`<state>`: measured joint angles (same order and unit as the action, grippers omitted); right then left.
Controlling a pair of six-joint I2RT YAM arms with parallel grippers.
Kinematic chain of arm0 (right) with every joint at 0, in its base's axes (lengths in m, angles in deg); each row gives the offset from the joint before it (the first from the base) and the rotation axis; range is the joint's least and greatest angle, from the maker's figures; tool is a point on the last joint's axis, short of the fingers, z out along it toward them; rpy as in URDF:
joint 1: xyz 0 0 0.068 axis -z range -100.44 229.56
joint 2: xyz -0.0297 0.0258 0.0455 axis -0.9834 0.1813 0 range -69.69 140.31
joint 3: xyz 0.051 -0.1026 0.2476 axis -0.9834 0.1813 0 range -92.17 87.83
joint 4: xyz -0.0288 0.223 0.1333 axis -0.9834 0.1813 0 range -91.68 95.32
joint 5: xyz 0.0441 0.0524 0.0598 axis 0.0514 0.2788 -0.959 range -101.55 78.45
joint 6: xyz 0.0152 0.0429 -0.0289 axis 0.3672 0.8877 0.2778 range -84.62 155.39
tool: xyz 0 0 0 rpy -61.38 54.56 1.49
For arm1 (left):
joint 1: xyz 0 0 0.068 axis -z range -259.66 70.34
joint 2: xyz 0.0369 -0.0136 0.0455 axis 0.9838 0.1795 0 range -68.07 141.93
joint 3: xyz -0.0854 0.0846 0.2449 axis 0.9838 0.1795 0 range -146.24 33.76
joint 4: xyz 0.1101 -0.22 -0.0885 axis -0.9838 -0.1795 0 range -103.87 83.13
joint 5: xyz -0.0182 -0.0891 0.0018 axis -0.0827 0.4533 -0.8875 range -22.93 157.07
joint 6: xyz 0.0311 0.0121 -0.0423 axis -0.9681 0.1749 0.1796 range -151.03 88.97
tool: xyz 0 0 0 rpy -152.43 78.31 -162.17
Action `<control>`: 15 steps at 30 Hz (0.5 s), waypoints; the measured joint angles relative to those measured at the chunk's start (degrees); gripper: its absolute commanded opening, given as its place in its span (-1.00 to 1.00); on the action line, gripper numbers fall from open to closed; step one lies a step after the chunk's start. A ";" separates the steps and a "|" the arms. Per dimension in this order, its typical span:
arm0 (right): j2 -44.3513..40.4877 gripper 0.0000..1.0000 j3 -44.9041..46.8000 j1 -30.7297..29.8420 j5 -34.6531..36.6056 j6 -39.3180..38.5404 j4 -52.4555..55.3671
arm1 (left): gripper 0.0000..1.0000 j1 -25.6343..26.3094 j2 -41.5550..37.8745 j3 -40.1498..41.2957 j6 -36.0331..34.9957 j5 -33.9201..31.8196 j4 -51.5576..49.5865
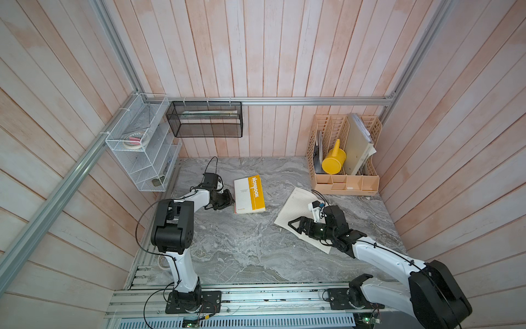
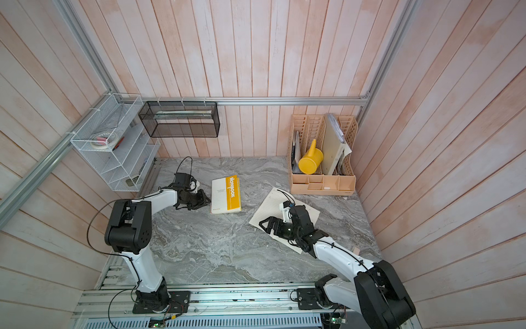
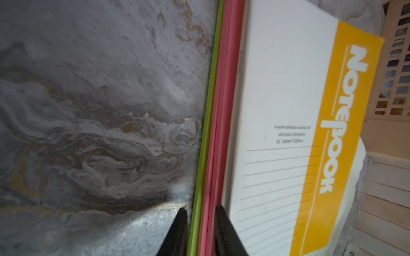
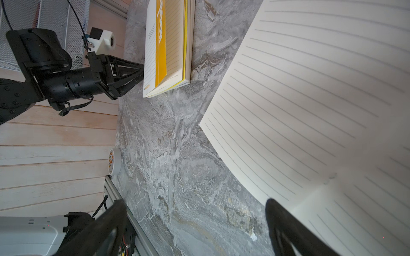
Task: Close the notebook
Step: Adjust the notebook at the center of the board.
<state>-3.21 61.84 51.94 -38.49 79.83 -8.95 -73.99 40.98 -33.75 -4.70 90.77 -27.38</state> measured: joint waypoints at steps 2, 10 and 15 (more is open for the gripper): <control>0.00 0.96 0.00 0.00 0.00 0.02 0.00 | -0.51 0.00 0.00 -0.20 -0.24 -0.79 -0.63; 0.00 0.96 0.00 0.00 0.00 0.02 0.02 | -0.51 -0.02 -3.30 2.36 -0.52 -3.08 -0.87; -0.02 0.97 -0.04 0.00 0.02 -0.13 0.20 | -0.51 0.00 -12.94 6.27 -0.26 -0.28 1.68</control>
<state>-3.23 61.79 51.94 -38.47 79.70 -8.75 -73.99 28.05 -27.47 -4.96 90.49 -25.70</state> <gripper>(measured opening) 0.983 0.246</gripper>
